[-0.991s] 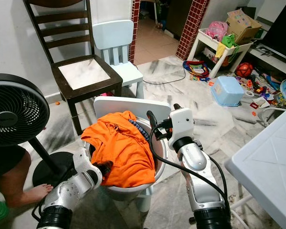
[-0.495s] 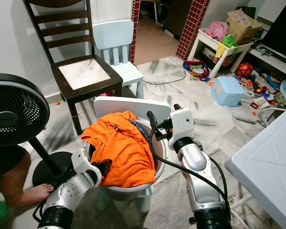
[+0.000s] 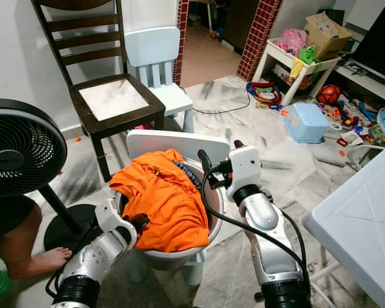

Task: Hang hanger

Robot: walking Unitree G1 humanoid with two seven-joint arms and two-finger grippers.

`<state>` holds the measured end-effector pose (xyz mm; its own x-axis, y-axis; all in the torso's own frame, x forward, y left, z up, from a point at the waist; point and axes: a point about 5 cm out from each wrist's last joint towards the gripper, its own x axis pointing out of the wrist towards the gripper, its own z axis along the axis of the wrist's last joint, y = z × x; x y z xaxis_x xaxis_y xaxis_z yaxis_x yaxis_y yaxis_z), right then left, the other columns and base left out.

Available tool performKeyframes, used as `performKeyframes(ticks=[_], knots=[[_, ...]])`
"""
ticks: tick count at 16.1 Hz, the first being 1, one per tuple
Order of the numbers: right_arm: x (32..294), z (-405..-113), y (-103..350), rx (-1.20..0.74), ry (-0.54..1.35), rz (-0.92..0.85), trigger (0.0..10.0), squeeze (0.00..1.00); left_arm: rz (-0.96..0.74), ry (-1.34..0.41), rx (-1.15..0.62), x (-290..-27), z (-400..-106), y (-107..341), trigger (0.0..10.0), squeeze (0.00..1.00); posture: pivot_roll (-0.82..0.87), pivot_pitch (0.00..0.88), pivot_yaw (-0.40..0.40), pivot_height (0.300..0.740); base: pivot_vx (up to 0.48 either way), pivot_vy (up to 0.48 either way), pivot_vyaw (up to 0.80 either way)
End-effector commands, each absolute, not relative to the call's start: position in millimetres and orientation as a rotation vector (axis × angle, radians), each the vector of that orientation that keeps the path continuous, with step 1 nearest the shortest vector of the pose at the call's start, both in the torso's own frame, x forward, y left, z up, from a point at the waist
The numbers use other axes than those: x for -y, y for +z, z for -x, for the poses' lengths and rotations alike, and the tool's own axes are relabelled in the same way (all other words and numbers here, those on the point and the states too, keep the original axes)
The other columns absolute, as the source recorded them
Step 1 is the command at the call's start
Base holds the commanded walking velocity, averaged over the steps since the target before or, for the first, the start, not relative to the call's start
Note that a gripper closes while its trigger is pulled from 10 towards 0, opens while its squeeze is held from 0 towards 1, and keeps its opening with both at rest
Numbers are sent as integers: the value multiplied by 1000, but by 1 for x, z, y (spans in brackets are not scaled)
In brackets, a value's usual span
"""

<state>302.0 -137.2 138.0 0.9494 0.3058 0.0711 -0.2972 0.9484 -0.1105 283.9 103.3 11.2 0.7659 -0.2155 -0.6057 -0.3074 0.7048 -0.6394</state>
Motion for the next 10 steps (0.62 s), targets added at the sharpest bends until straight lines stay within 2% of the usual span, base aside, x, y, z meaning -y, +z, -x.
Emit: performKeyframes(ticks=[1,7,10], knots=[[139,-301,137,89,303,109,10000,0,825,40,-731,-93,-283,10,0,0,-43,57,-128,740,0,0,0],[141,-302,135,84,306,111,10000,0,755,30,-671,-96,-286,21,0,0,-22,41,-140,740,0,0,0],[142,-304,133,79,300,104,10000,0,463,-101,-545,-116,-277,45,0,0,8,37,-139,740,0,0,0]])
